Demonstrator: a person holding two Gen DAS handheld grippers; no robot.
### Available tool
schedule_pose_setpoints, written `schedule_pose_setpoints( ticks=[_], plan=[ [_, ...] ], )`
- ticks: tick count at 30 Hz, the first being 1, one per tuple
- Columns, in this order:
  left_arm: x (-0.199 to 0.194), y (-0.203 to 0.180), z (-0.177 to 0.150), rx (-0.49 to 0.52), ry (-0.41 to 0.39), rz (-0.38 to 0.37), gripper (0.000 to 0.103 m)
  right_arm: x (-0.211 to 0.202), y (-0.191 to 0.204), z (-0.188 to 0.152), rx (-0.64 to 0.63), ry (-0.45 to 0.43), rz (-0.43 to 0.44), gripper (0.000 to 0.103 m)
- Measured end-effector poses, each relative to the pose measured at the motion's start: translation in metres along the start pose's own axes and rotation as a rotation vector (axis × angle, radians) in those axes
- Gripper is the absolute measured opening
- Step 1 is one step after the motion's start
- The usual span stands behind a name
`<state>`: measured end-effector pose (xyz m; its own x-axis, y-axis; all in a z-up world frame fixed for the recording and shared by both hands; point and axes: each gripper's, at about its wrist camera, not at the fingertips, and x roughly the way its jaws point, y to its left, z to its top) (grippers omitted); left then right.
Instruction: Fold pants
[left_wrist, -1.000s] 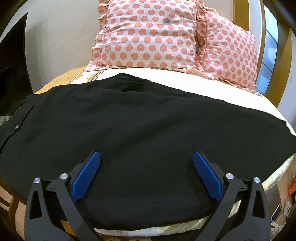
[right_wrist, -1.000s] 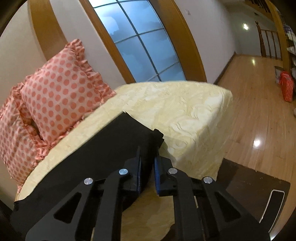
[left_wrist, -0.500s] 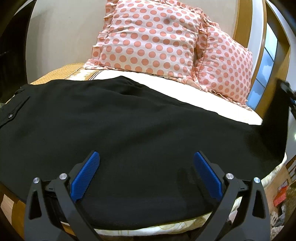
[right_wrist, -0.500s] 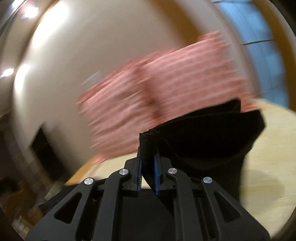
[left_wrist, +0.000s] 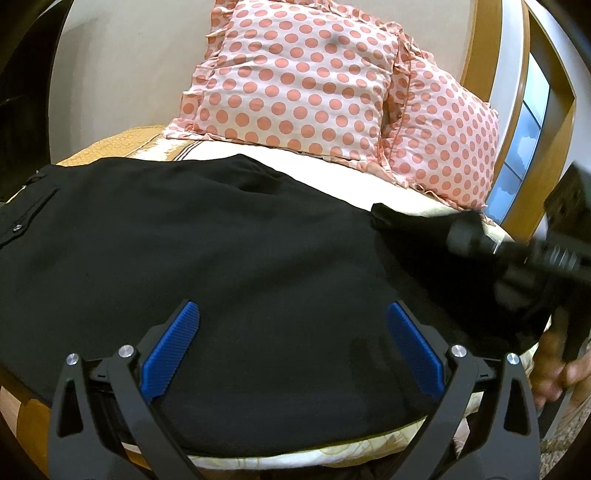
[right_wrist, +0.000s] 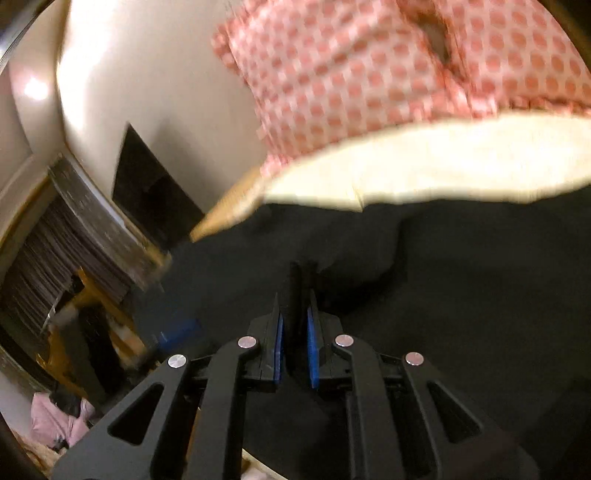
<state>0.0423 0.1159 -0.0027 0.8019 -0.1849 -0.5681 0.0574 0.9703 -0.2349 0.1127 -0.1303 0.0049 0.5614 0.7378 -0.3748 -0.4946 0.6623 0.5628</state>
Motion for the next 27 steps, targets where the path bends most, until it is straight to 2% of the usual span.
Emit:
schedule_pose_setpoints(
  ticks=[1, 2, 5, 7, 10, 12, 13, 14, 16, 19, 21, 23, 27],
  plan=[
    [0.000, 0.001, 0.000, -0.002, -0.003, -0.002, 0.101, -0.005, 0.003, 0.002, 0.012, -0.046, 0.025, 0.011],
    [-0.001, 0.001, 0.000, -0.006, -0.006, -0.005, 0.101, 0.001, 0.006, 0.007, 0.006, -0.047, 0.034, 0.011],
    [-0.004, 0.005, 0.003, -0.044, 0.003, -0.027, 0.101, 0.046, 0.027, -0.007, -0.107, 0.149, -0.023, 0.011],
    [-0.007, 0.010, 0.006, -0.073, 0.016, -0.046, 0.101, 0.057, 0.023, -0.012, -0.088, 0.176, -0.025, 0.011],
    [-0.022, 0.018, 0.008, -0.102, -0.006, -0.029, 0.101, 0.042, 0.020, 0.008, -0.013, 0.043, 0.023, 0.011],
    [-0.032, 0.022, 0.008, -0.094, -0.032, 0.013, 0.101, 0.040, 0.029, 0.013, -0.045, 0.004, 0.023, 0.011],
    [-0.037, 0.025, 0.009, -0.087, -0.045, 0.039, 0.101, 0.045, 0.035, 0.012, -0.089, 0.033, 0.005, 0.011],
    [-0.040, 0.027, 0.009, -0.083, -0.052, 0.054, 0.101, 0.061, 0.039, 0.000, -0.138, 0.124, -0.036, 0.011],
    [-0.043, 0.032, 0.011, -0.081, -0.062, 0.080, 0.101, 0.083, 0.033, -0.022, -0.122, 0.243, -0.049, 0.011],
    [-0.048, 0.041, 0.011, -0.099, -0.072, 0.105, 0.101, 0.075, 0.026, -0.022, -0.069, 0.185, -0.012, 0.011],
    [-0.049, 0.047, 0.011, -0.116, -0.071, 0.106, 0.101, 0.063, 0.034, -0.017, -0.106, 0.122, -0.011, 0.011],
    [-0.047, 0.050, 0.011, -0.117, -0.071, 0.116, 0.101, 0.061, 0.047, -0.018, -0.172, 0.106, -0.032, 0.011],
    [-0.045, 0.053, 0.009, -0.127, -0.065, 0.117, 0.101, 0.062, 0.053, -0.017, -0.192, 0.105, -0.031, 0.011]
  ],
)
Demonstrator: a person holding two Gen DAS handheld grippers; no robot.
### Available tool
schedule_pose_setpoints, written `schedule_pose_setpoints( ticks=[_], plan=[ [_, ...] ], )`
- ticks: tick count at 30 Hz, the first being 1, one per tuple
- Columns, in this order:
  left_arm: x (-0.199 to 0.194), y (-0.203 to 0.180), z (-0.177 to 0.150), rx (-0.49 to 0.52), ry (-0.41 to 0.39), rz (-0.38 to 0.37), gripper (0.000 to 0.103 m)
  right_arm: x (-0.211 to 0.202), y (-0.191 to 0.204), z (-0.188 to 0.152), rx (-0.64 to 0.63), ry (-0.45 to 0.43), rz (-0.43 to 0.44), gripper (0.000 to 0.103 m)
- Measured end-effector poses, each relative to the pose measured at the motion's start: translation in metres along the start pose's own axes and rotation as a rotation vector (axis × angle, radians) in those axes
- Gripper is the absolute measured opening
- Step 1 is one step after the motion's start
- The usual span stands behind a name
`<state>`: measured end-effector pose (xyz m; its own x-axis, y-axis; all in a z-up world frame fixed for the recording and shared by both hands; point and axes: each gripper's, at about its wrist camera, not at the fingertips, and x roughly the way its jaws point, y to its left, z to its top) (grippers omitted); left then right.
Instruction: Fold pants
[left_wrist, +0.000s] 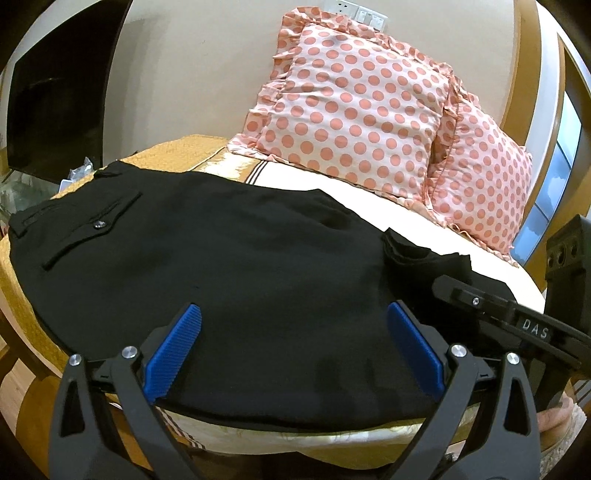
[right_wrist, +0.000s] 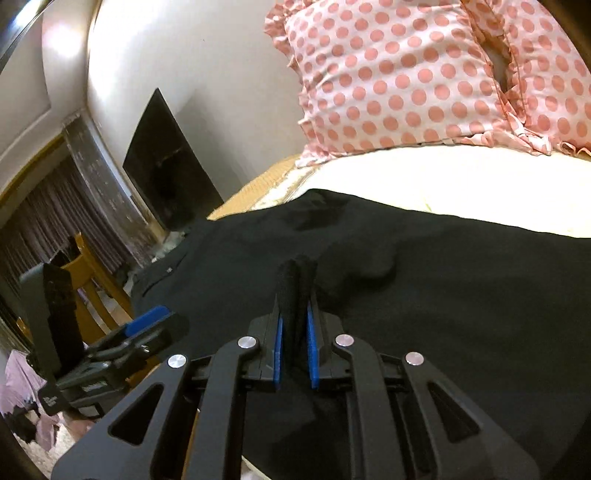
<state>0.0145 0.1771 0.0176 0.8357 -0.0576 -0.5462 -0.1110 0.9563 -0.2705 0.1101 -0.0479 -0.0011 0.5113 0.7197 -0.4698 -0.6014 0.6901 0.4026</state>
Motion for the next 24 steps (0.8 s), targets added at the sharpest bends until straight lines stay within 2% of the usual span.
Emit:
schedule_pose_setpoints(
  ticks=[3, 8, 11, 12, 13, 14, 16, 17, 19, 20, 22, 24],
  plan=[
    [0.003, 0.001, -0.002, 0.004, 0.014, 0.008, 0.101, 0.017, 0.008, -0.011, -0.077, 0.073, -0.048, 0.011],
    [0.001, 0.007, -0.002, -0.008, 0.000, 0.012, 0.101, 0.005, 0.023, -0.025, -0.212, 0.034, -0.065, 0.011],
    [-0.001, 0.009, -0.001, -0.013, -0.006, 0.010, 0.101, 0.006, 0.027, -0.031, -0.256, 0.067, -0.068, 0.015],
    [-0.002, 0.009, -0.001, -0.013, -0.008, 0.008, 0.101, 0.006, 0.029, -0.033, -0.272, 0.084, -0.051, 0.030],
    [-0.004, 0.009, -0.001, -0.010, -0.015, 0.006, 0.101, 0.005, 0.031, -0.034, -0.285, 0.096, -0.028, 0.051],
    [-0.006, 0.009, -0.001, -0.005, -0.023, 0.004, 0.101, -0.001, 0.036, -0.037, -0.304, 0.094, 0.019, 0.057],
    [-0.009, 0.009, 0.000, 0.003, -0.036, 0.009, 0.101, -0.015, 0.041, -0.038, -0.319, 0.055, 0.090, 0.058],
    [-0.012, 0.010, 0.001, 0.005, -0.046, 0.015, 0.101, -0.024, 0.041, -0.035, -0.317, 0.003, 0.095, 0.058],
    [-0.014, 0.013, 0.002, 0.000, -0.060, 0.024, 0.101, -0.034, 0.037, -0.025, -0.300, -0.083, 0.019, 0.058],
    [-0.015, 0.016, 0.003, -0.012, -0.064, 0.027, 0.101, -0.032, 0.031, -0.017, -0.281, -0.104, -0.073, 0.058],
    [-0.016, 0.019, 0.003, -0.027, -0.066, 0.028, 0.101, -0.021, 0.022, -0.008, -0.251, -0.076, -0.172, 0.055],
    [-0.016, 0.022, 0.003, -0.035, -0.062, 0.042, 0.101, -0.002, 0.014, -0.002, -0.217, -0.001, -0.226, 0.055]
  ],
)
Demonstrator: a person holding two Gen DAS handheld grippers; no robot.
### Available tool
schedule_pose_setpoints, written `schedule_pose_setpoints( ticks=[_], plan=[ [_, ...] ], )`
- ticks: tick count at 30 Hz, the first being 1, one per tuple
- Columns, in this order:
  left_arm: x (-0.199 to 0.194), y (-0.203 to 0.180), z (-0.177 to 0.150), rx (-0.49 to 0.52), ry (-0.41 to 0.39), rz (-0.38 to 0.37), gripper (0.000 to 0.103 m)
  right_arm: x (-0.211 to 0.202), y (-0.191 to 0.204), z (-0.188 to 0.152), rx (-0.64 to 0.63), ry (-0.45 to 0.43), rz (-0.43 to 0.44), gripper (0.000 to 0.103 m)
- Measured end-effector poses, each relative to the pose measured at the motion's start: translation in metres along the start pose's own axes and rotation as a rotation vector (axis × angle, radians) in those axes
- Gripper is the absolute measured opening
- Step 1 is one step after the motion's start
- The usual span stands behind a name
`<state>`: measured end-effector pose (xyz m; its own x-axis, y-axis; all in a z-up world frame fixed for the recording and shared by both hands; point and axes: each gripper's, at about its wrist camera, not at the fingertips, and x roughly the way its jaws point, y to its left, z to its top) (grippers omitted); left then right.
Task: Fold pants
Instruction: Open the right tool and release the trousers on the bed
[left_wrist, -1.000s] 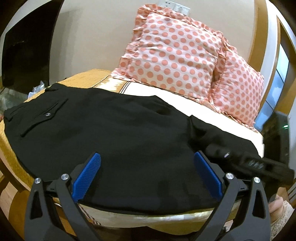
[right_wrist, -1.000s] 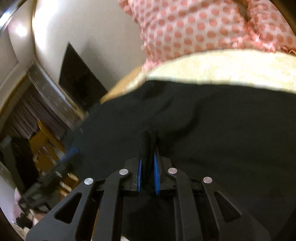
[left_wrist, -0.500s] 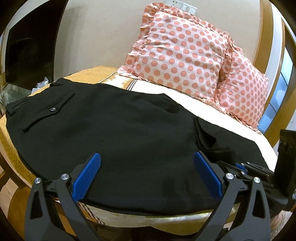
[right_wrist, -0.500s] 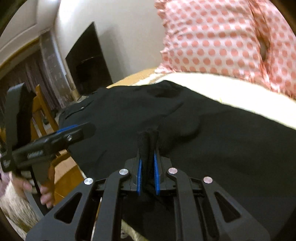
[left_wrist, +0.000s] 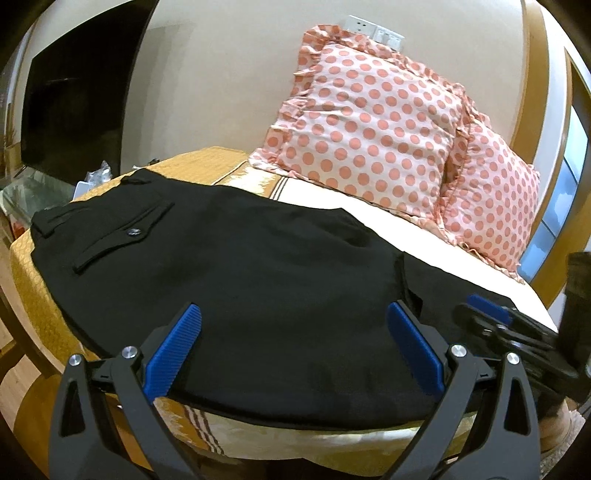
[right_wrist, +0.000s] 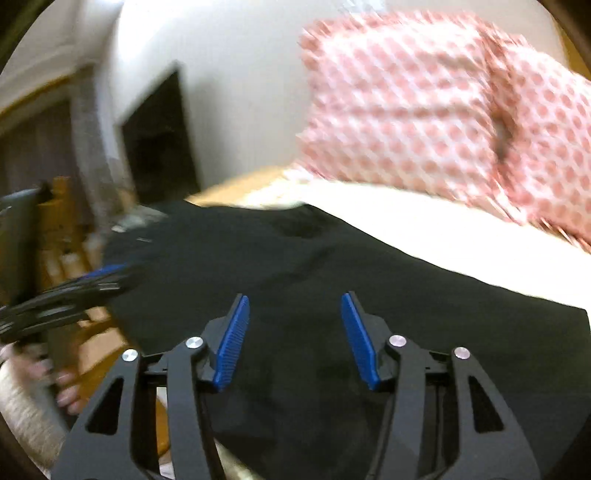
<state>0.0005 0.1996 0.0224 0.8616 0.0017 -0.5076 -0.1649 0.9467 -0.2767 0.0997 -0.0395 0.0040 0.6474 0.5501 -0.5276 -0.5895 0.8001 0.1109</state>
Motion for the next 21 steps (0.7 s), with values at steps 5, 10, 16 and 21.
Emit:
schedule_pose_setpoints(
  ticks=[5, 10, 16, 21],
  plan=[
    [-0.002, 0.007, -0.003, -0.003, 0.004, 0.030, 0.101, 0.022, 0.019, -0.008, -0.085, 0.102, -0.036, 0.053],
    [-0.014, 0.030, 0.005, -0.066, -0.038, 0.065, 0.101, 0.012, 0.016, -0.016, -0.087, 0.073, 0.001, 0.052],
    [-0.033, 0.096, 0.022, -0.302, -0.077, 0.093, 0.100, 0.013, 0.009, -0.015, -0.041, 0.071, 0.041, 0.053],
    [-0.035, 0.151, 0.021, -0.537, -0.056, 0.050, 0.099, 0.013, 0.010, -0.015, -0.043, 0.065, 0.044, 0.053]
  ],
)
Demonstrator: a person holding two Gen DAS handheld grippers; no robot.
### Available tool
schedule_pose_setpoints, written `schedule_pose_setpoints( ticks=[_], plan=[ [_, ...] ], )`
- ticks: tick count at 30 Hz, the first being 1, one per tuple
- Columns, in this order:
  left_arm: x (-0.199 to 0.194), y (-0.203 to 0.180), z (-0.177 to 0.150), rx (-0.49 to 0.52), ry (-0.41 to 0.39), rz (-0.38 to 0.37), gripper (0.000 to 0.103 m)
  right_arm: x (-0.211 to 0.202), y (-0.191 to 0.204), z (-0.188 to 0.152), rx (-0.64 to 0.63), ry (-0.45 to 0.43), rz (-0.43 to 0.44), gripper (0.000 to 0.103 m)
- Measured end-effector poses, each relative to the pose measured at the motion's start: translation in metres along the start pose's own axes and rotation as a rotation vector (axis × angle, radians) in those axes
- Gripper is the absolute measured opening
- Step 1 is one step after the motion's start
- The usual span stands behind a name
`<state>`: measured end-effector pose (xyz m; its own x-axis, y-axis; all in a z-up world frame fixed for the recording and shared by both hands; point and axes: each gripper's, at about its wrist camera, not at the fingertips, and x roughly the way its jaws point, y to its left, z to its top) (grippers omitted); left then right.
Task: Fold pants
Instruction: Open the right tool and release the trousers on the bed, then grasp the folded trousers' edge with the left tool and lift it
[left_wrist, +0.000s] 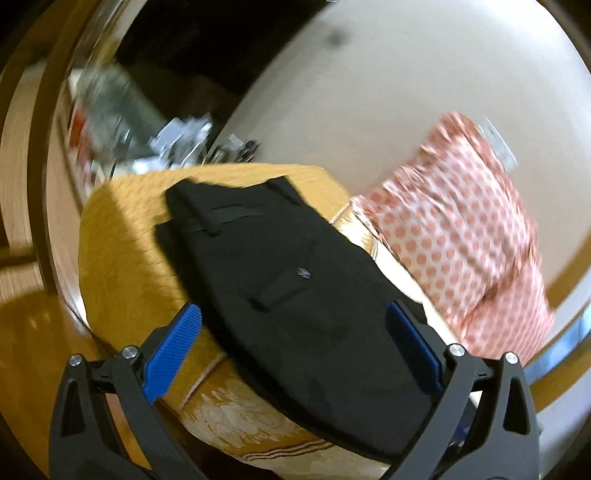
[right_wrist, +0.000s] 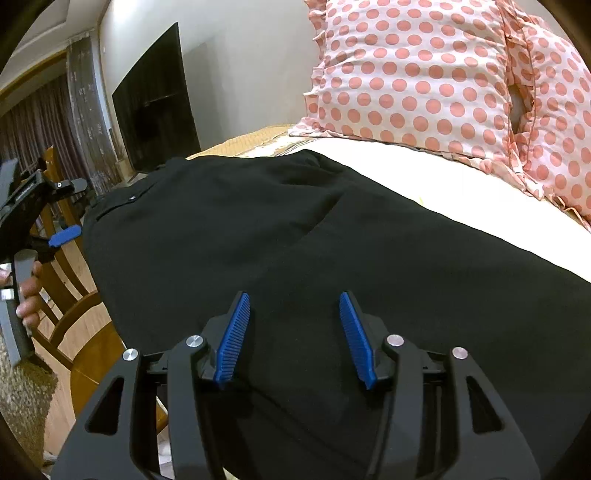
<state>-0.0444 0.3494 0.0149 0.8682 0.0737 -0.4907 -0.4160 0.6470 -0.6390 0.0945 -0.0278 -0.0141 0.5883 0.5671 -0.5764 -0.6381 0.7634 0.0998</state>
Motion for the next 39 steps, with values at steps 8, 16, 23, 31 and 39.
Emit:
schedule_pose_setpoints(
  ticks=[8, 16, 23, 31, 39],
  plan=[
    [0.012, 0.021, 0.009, -0.106, 0.056, -0.024, 0.097, 0.000, 0.000, 0.000, -0.001, 0.000, 0.000, 0.053],
    [0.015, 0.017, 0.007, -0.134, 0.099, -0.039, 0.097, 0.000, 0.001, 0.000, 0.001, -0.001, 0.002, 0.053],
    [0.016, 0.006, 0.004, -0.164, 0.147, -0.124, 0.097, 0.000, 0.001, 0.000, 0.001, -0.001, 0.003, 0.053],
    [0.011, 0.001, 0.014, -0.178, 0.120, -0.200, 0.097, 0.000, 0.003, -0.001, 0.003, -0.003, 0.006, 0.053],
    [0.020, 0.017, 0.016, -0.219, 0.114, -0.118, 0.094, 0.000, 0.003, 0.000, 0.005, -0.003, 0.009, 0.054]
  ],
)
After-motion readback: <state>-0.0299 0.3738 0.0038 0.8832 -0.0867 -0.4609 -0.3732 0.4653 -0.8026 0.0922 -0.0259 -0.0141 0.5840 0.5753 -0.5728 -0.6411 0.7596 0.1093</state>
